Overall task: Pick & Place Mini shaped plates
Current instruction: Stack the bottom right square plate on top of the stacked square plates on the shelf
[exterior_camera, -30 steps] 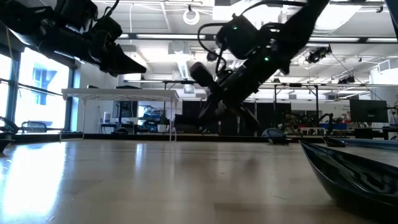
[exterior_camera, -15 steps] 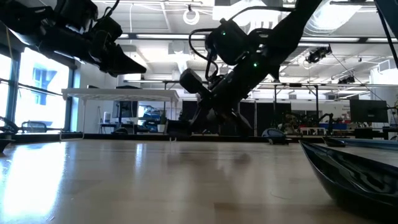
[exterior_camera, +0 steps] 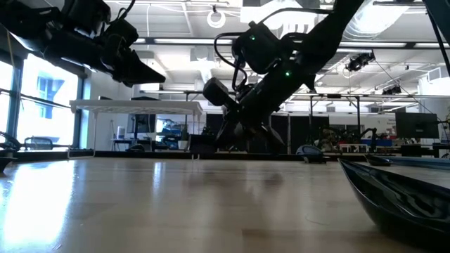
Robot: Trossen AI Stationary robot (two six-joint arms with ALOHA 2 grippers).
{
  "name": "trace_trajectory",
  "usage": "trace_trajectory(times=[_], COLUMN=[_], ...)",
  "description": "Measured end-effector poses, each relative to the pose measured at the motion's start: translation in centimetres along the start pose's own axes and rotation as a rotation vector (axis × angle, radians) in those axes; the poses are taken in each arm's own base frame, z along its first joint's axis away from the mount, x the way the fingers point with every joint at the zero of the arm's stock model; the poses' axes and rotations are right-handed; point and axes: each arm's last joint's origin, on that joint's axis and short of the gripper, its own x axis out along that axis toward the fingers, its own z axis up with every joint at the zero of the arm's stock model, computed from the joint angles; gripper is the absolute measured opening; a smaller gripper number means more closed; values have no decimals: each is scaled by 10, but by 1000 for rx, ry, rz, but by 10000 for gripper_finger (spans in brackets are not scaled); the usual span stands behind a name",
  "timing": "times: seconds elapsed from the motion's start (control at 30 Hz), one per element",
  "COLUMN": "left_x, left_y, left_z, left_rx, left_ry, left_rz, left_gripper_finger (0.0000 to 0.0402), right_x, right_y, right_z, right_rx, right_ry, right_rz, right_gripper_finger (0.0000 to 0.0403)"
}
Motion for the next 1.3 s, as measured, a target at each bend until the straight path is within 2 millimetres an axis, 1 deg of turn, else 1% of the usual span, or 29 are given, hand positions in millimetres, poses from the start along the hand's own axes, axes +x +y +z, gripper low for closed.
trace_trajectory(times=[0.17,0.37,0.5,0.6,0.73,0.8,0.87,0.93,1.0,1.03,1.1,1.17,1.2,1.23,1.3], left_x=[0,0,0,0,0,0,0,0,0,1,2,7,10,13,17], left_y=[0,0,0,0,-1,-1,-2,-3,-8,-11,-18,-27,-31,-36,-44], left_z=[0,-1,-1,-1,-2,-2,-2,-2,-1,-1,0,3,4,5,7], left_rx=[0,-1,-1,-2,-4,-21,-32,-34,-42,-47,-42,-32,-29,-35,-52], left_ry=[2,6,8,7,14,16,14,10,10,10,26,48,64,82,107], left_rz=[0,-1,-5,-9,-20,-36,-58,-97,-135,-145,-155,-155,-152,-146,-143], left_gripper_finger=[14,14,14,14,14,14,14,14,14,14,14,14,14,14,14], right_x=[0,10,12,11,6,2,-5,-16,-28,-35,-44,-54,-59,-64,-74], right_y=[-1,-12,-13,-12,-5,-2,3,11,14,11,0,-14,-19,-23,-32], right_z=[0,-11,-13,-11,-2,4,11,18,22,22,19,16,15,15,13], right_rx=[25,62,65,24,-15,-62,-145,-262,-385,-439,-512,-562,-586,-606,-639], right_ry=[-4,76,77,80,55,45,45,33,-16,-36,-51,-71,-91,-112,-150], right_rz=[-12,-48,-49,-32,5,22,51,94,94,82,59,59,71,83,93], right_gripper_finger=[12,12,13,27,67,87,101,102,91,80,51,19,10,6,13])
